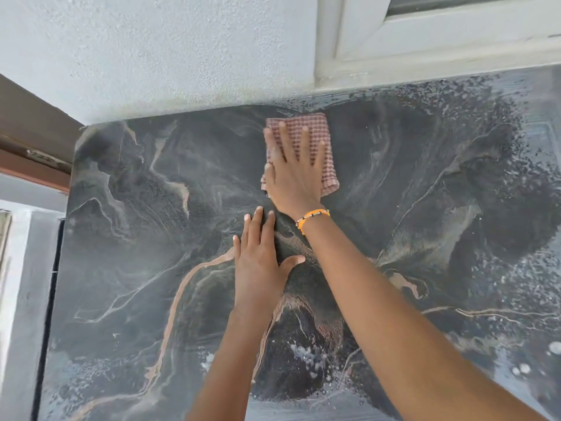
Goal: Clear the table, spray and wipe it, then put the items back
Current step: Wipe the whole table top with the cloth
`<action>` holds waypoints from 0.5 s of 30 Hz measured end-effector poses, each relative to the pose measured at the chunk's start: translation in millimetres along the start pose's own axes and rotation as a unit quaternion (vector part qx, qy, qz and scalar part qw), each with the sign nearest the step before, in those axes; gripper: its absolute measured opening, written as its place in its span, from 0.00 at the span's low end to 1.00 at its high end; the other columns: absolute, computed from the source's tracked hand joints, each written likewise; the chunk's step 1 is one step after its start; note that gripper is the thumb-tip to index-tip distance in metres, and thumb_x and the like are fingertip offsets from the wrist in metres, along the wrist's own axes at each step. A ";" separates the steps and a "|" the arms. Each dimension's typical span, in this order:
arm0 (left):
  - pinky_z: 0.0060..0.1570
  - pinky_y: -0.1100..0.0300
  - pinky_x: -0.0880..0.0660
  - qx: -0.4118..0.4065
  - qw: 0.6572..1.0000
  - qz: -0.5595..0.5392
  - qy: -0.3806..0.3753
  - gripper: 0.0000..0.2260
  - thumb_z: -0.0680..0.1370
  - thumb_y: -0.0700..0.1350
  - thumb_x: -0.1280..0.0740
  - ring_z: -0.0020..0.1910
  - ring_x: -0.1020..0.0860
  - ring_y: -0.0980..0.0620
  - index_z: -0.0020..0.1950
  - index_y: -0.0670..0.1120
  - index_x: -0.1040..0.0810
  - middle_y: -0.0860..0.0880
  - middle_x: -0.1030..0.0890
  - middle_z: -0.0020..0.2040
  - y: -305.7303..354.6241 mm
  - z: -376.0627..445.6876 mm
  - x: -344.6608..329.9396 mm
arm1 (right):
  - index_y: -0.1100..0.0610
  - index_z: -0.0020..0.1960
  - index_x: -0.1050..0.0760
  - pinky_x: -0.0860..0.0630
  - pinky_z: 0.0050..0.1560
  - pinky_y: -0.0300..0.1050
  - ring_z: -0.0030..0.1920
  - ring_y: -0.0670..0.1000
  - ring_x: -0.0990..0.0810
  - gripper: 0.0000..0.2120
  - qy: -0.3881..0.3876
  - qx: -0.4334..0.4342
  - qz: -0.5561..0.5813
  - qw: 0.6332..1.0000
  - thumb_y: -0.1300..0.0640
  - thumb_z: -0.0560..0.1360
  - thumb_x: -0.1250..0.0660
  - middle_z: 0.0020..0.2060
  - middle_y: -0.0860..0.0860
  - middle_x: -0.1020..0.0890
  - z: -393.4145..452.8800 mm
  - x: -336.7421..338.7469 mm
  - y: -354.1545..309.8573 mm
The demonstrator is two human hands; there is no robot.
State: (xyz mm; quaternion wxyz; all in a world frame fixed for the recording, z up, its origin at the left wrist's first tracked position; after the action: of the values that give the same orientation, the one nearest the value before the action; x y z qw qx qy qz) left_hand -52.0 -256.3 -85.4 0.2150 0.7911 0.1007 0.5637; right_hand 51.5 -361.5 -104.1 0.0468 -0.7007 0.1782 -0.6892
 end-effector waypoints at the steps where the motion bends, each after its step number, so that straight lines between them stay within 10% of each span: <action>1: 0.74 0.45 0.52 0.000 1.000 -0.003 0.001 0.38 0.71 0.54 0.31 0.76 0.53 0.48 0.75 0.47 0.45 0.49 0.48 0.77 -0.1 -0.1 0.9 | 0.45 0.76 0.53 0.57 0.72 0.66 0.76 0.62 0.52 0.27 -0.012 0.042 -0.010 0.999 0.49 0.79 0.49 0.77 0.49 0.49 11.2 -2.7 -16.4; 7: 0.74 0.46 0.51 0.013 1.000 0.024 0.001 0.39 0.70 0.56 0.30 0.76 0.50 0.48 0.75 0.47 0.45 0.49 0.47 0.77 5.2 1.8 3.7 | 0.42 0.74 0.47 0.55 0.73 0.63 0.75 0.60 0.47 0.24 -0.034 0.089 -0.025 0.995 0.49 0.79 0.50 0.76 0.46 0.42 46.1 1.7 -9.3; 15: 0.75 0.48 0.56 -0.030 0.998 0.039 -0.050 0.43 0.69 0.61 0.33 0.76 0.60 0.50 0.76 0.52 0.53 0.53 0.56 0.77 34.3 -5.3 -14.8 | 0.42 0.74 0.46 0.56 0.73 0.62 0.76 0.59 0.50 0.24 0.035 -0.107 0.001 0.994 0.51 0.78 0.49 0.76 0.46 0.45 43.3 52.4 157.2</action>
State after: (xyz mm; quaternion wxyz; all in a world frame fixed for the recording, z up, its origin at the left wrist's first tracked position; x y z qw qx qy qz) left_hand -64.9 -291.5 -81.0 0.2214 0.8149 0.0418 0.5340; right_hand 64.2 -532.3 -105.2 -0.0339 -0.6769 0.2536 -0.6901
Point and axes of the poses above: each hand's wrist, its own z-axis towards the middle knuckle, its own x-axis out of the back of the hand, y = z × x, the point moved 3 cm from there along z, towards the middle knuckle
